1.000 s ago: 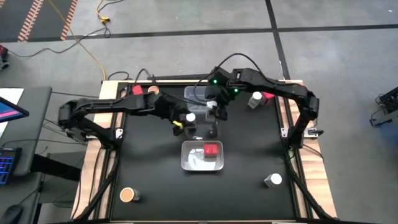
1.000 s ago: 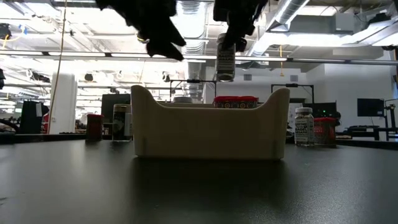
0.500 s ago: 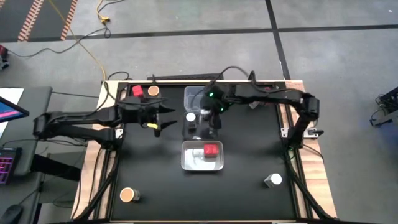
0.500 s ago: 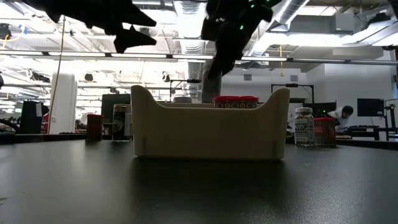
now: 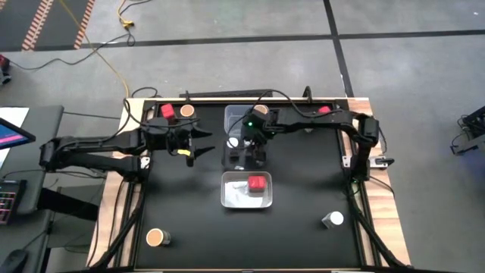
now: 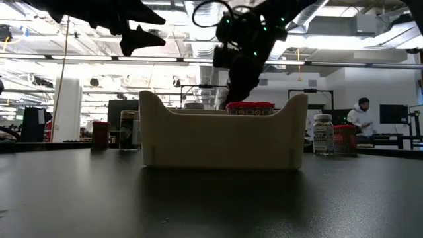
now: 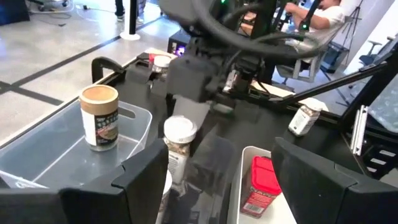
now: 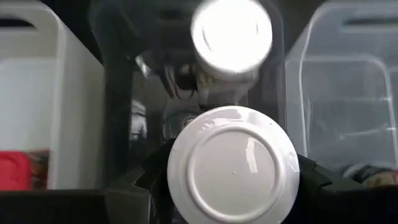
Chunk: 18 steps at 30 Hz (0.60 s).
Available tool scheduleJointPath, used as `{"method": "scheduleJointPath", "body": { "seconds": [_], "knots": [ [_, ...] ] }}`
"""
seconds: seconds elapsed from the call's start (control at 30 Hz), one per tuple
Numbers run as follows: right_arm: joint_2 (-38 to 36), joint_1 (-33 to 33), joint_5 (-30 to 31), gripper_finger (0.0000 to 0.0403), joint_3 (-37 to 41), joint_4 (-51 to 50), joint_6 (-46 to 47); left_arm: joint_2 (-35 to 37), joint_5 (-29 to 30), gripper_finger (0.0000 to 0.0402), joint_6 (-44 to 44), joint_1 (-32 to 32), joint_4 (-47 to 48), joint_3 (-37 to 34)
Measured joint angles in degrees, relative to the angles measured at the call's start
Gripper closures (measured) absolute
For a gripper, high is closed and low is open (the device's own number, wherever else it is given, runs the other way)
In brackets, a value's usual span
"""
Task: Sort spices by type
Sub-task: Put the top left white seasoning bottle into the black transparent bin aligned with the other white seasoning bottle
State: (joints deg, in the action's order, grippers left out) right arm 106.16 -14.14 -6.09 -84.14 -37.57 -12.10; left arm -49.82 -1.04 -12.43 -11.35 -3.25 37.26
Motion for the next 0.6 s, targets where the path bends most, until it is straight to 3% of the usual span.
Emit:
{"method": "scheduleJointPath", "body": {
  "seconds": [0.2,0.6],
  "knots": [
    [-2.2,-0.5,0.0,0.0178,4.8,8.1,-0.1,0.0,-0.1,0.0130,-0.5,0.4,0.0,0.0],
    [-1.8,-1.5,-1.2,0.0178,4.9,9.0,-1.7,0.0,0.3,0.0130,-0.7,0.4,-0.3,0.0]
  ]
}}
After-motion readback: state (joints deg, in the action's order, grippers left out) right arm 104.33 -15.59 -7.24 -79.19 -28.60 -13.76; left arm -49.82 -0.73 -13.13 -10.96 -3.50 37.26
